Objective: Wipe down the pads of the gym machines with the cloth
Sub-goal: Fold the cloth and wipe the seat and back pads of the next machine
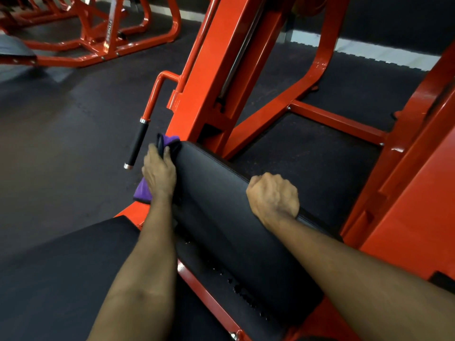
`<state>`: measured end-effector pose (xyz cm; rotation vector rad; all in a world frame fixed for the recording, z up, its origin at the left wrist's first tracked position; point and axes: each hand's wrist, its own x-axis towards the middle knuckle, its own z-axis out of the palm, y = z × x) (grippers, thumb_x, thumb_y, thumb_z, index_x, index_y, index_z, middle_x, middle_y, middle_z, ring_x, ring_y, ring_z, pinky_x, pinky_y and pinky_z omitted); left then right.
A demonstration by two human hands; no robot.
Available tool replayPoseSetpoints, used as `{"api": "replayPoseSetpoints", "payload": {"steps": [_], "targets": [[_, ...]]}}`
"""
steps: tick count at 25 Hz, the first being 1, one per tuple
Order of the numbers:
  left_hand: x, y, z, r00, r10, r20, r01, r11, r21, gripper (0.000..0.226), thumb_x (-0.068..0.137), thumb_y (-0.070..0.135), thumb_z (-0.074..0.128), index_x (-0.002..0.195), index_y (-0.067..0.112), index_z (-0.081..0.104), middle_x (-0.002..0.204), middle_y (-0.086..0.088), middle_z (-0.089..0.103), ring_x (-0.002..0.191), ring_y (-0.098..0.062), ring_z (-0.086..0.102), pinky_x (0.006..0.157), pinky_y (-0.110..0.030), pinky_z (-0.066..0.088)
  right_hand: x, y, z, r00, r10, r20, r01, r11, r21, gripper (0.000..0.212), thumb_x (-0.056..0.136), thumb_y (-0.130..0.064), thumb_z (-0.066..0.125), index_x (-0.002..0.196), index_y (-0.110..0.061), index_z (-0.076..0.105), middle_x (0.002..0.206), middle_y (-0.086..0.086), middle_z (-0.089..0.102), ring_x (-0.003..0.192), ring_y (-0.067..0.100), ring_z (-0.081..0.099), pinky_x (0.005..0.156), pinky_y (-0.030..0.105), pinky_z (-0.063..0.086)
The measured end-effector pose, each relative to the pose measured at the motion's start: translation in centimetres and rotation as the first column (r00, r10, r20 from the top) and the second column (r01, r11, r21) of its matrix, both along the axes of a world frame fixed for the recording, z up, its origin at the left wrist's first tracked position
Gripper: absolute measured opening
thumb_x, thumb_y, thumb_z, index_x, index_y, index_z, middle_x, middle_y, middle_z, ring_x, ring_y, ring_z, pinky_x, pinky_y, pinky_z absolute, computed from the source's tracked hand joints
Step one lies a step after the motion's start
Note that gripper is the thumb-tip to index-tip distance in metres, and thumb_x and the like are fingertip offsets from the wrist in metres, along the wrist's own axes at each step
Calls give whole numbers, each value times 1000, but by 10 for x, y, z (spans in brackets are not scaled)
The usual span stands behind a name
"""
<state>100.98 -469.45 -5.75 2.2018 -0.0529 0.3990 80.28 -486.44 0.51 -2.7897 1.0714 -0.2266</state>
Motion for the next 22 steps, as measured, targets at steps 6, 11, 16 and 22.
{"api": "replayPoseSetpoints", "payload": {"steps": [6,11,16,22], "targets": [[-6,-3,4,980,-184,-71,180,982,-61,43,99,58,43,134,34,48,126,-12,65,117,-36,58,94,-43,44,0,-2,-1,1000,-1,1,1,1000,2,59,103,-34,27,57,-13,58,49,3,55,44,17,55,40,25,40],[-34,31,-39,976,-65,-208,16,973,-230,44,103,48,43,137,20,47,135,-18,59,125,-38,53,101,-41,39,-1,-1,-2,1000,13,26,-13,1000,-11,58,103,-34,27,56,-14,55,49,2,53,43,16,51,39,24,32],[-74,21,-60,886,117,-448,-306,875,-376,58,104,47,39,151,15,30,144,-24,51,131,-43,48,107,-44,37,-2,-2,-1,1000,16,18,-15,1000,-22,56,102,-33,27,56,-13,51,49,3,48,41,16,44,40,24,29],[-138,5,-77,821,122,-558,-446,748,-491,94,85,65,41,156,6,25,158,-20,33,143,-35,37,117,-37,29,-5,1,3,1000,25,10,-25,1000,8,56,102,-32,28,56,-13,51,49,3,50,42,16,48,39,24,33]]}}
